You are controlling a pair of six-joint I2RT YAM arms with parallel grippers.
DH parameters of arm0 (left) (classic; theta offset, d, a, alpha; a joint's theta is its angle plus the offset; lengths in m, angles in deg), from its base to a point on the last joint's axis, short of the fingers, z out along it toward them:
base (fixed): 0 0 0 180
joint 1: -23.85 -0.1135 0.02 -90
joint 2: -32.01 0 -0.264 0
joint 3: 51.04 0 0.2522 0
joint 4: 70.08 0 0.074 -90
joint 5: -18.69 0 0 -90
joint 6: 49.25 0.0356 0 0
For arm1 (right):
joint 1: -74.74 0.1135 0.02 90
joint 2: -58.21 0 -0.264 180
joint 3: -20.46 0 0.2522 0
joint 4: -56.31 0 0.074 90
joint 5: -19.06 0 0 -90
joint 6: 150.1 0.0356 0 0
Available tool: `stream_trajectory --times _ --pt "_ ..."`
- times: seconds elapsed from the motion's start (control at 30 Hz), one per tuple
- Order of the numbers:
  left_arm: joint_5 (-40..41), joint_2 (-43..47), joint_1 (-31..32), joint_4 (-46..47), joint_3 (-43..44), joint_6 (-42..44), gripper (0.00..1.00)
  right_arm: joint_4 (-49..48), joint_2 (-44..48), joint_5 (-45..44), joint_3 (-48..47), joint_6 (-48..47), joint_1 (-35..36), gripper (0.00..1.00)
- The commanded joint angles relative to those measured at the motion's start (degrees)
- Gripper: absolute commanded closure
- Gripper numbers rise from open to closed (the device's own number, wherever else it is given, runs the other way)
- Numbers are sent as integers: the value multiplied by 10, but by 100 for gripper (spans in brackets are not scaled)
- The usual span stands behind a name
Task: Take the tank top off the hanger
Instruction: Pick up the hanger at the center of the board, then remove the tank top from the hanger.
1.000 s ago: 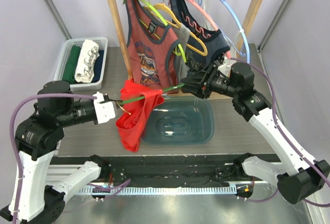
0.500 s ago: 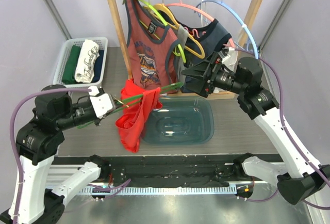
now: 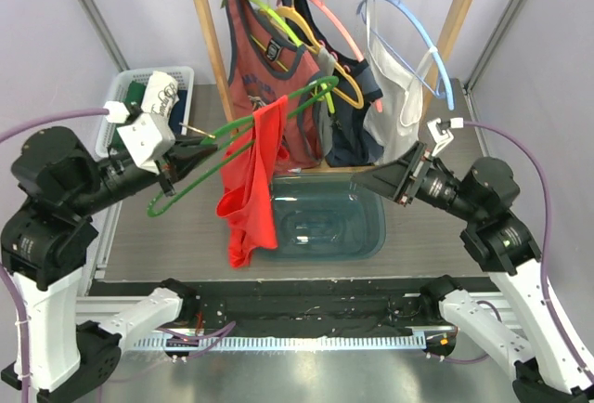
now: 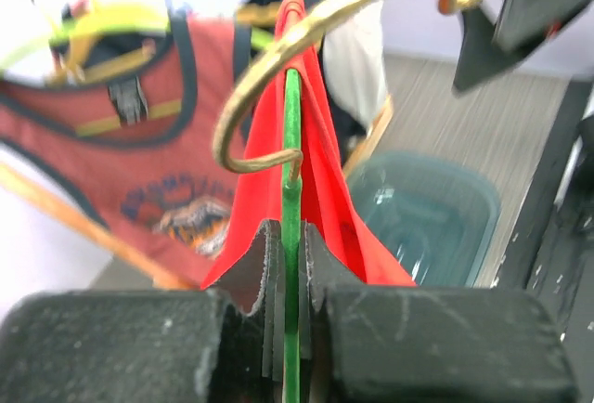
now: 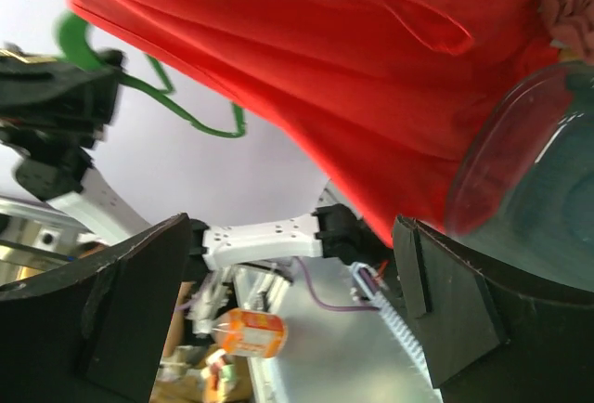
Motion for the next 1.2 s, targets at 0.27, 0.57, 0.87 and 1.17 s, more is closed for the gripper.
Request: stream_trajectory --times 0.27,0.57,0.87,1.17 --pt "-101 -118 0 109 259 -89 100 59 45 -57 27 -147 -1 0" --pt "-141 -155 0 244 322 -176 99 123 56 -99 30 -254 -1 1" --pt "-141 -241 0 400 409 -299 100 98 29 -133 -13 -286 -1 0" --pt "-132 -261 1 534 432 -350 100 9 6 -68 -4 -289 0 0"
